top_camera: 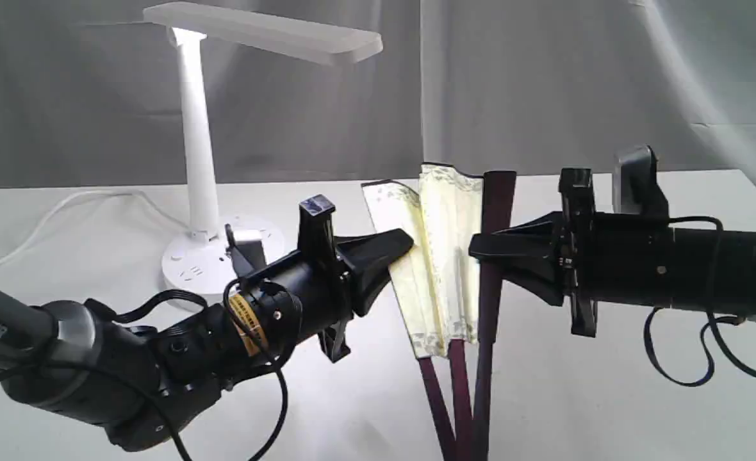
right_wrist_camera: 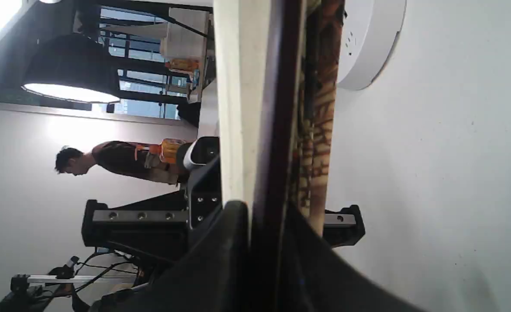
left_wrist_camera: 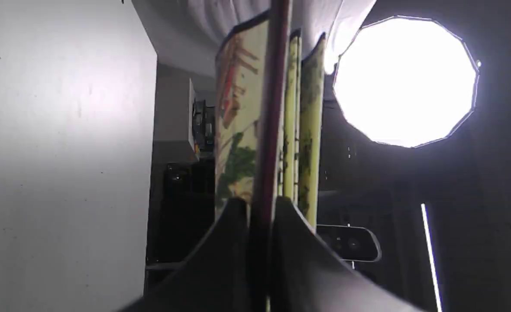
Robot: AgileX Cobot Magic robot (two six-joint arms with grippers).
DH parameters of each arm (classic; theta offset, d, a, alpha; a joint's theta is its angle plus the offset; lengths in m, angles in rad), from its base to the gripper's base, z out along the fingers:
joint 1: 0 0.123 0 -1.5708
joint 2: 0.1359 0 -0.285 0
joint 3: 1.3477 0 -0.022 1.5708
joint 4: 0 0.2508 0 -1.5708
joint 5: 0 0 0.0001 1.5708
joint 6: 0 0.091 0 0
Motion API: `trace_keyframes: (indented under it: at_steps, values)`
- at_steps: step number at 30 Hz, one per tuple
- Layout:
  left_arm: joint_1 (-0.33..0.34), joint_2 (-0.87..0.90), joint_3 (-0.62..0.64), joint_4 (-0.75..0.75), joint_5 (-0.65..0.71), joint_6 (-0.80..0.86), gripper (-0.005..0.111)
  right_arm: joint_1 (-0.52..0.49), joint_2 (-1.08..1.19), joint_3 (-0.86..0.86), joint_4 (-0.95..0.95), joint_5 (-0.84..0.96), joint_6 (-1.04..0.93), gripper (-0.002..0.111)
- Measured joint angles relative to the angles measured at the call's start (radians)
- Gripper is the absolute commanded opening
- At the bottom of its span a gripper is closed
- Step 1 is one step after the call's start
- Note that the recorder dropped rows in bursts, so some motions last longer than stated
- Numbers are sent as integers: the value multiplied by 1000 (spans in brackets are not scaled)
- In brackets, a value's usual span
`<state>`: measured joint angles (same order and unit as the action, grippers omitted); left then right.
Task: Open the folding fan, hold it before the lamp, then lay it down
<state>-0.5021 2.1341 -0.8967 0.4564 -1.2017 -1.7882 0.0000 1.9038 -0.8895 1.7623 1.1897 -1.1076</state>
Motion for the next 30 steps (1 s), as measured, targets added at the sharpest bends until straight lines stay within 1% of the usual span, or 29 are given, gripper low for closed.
trace_keyframes:
  at_steps: [11, 22, 30]
  values:
    - [0, 0, 5, -2, -2, 0, 0, 0, 0, 0, 2, 0, 4, 0]
    - [9, 0, 96, -47, -23, 0, 0, -1, 0, 0, -15, -6, 4, 0]
    - [11, 0, 117, -57, -30, -4, 0, -1, 0, 0, -21, -7, 4, 0]
